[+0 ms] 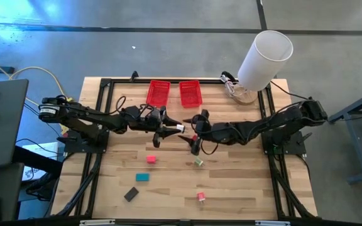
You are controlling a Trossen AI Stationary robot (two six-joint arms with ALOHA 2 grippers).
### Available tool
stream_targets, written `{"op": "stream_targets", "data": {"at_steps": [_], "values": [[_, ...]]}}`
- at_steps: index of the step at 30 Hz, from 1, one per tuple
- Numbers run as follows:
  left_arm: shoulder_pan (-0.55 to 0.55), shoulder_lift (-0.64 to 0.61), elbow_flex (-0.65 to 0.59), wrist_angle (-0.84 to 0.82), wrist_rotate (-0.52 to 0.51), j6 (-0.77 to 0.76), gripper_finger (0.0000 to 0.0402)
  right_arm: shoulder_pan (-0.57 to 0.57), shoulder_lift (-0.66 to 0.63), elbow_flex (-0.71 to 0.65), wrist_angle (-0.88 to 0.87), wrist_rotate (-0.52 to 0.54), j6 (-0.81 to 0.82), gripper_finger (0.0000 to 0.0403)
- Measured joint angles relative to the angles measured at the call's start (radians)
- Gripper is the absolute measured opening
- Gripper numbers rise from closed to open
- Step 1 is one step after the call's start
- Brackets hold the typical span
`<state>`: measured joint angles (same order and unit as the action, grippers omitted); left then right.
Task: Pick & Place Office items
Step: Put the white charger adapter into the left red bin
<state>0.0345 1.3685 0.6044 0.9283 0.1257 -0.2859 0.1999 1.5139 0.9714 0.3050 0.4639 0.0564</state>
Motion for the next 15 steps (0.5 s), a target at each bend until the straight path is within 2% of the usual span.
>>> {"op": "stream_targets", "data": {"at_steps": [15], "values": [[-0.001, 0.0, 0.0, 0.002, 0.001, 0.005, 0.0128, -0.026, -0.001, 0.0, 0.017, -0.091, 0.002, 0.0153]]}}
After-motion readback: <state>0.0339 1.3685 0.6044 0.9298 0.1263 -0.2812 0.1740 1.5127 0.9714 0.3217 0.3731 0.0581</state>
